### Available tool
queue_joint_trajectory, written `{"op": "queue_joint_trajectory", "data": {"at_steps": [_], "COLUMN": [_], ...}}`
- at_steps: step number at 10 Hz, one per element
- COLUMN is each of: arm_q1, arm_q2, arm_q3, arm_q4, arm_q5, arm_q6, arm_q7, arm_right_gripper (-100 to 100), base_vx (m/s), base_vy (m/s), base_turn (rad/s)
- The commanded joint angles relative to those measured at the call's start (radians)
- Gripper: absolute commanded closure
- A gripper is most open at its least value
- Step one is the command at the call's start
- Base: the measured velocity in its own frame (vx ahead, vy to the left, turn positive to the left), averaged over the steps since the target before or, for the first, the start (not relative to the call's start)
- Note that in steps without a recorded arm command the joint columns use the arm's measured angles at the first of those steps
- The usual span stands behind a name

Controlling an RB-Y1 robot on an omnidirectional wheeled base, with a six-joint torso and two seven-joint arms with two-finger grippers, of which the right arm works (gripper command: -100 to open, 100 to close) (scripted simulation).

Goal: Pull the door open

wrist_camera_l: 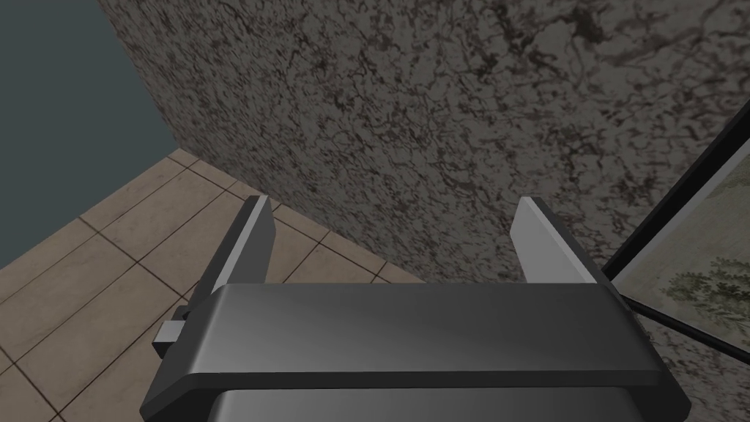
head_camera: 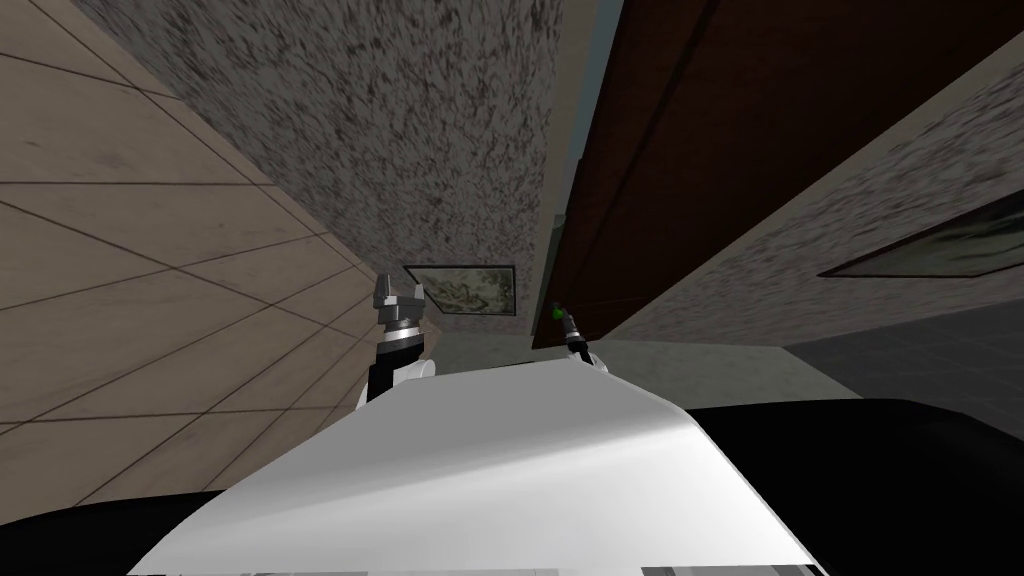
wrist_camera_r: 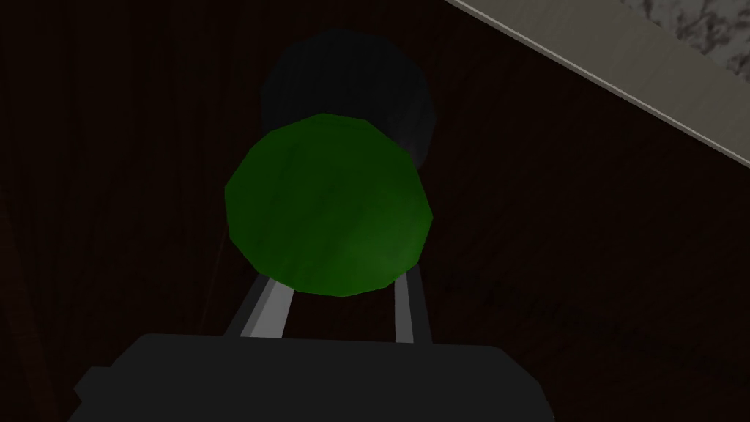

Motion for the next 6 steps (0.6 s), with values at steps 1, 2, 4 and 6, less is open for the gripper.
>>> {"op": "queue_joint_trajectory", "data": {"at_steps": [1,2,4,6], "arm_q1": [-0.019,-0.021,-0.021,-0.022], "arm_q2": [0.024,0.023,0.023,0.021], "arm_q3": [0.025,0.027,0.027,0.029], "arm_q4": [0.015,0.018,0.018,0.021], "arm_q5": [-0.005,-0.020,-0.020,-0.035], "arm_q6": [-0.001,-0.001,-0.001,-0.001], "arm_q7": [-0.039,-0.068,-0.080,-0.121], "arm_right_gripper": [100,100,100,100], "base_vx": [-0.031,-0.079,-0.036,-0.012], "base_vy": [-0.018,-0.029,-0.024,-0.011], "base_turn": [0.076,0.125,0.040,0.030]}}
